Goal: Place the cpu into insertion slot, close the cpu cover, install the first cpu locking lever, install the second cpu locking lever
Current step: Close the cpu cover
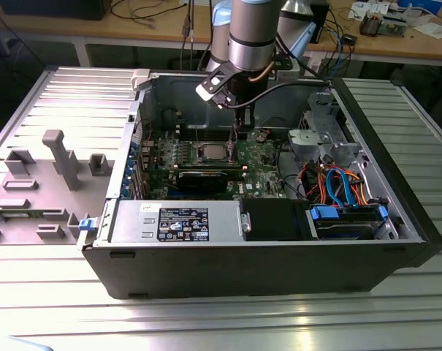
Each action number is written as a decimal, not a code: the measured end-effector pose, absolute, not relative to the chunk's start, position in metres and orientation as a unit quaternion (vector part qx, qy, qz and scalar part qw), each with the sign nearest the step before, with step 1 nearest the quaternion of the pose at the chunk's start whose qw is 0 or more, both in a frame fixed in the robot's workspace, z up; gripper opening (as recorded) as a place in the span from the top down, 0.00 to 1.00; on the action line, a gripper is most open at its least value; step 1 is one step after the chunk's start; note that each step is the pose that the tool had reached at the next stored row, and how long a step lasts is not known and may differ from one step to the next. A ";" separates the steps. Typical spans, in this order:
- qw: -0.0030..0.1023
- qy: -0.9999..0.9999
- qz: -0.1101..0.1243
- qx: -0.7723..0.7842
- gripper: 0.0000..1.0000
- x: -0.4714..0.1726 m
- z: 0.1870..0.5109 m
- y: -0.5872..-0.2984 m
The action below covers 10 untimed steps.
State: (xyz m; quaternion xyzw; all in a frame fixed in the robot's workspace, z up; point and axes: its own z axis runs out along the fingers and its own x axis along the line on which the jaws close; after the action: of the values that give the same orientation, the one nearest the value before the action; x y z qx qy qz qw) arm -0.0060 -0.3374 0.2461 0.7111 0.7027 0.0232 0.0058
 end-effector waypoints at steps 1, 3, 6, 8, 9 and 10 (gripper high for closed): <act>0.006 0.703 0.023 0.711 0.89 -0.006 0.246 -0.337; 0.006 0.703 0.023 0.711 0.89 -0.008 0.246 -0.337; 0.006 0.703 0.023 0.711 0.89 -0.009 0.246 -0.337; 0.006 0.703 0.023 0.711 0.89 -0.009 0.246 -0.337; 0.006 0.703 0.023 0.711 0.89 -0.010 0.246 -0.337; 0.006 0.703 0.023 0.711 0.89 -0.010 0.246 -0.337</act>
State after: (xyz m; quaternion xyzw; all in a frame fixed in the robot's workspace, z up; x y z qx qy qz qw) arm -0.0101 -0.3373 0.2459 0.7111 0.7026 0.0233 0.0058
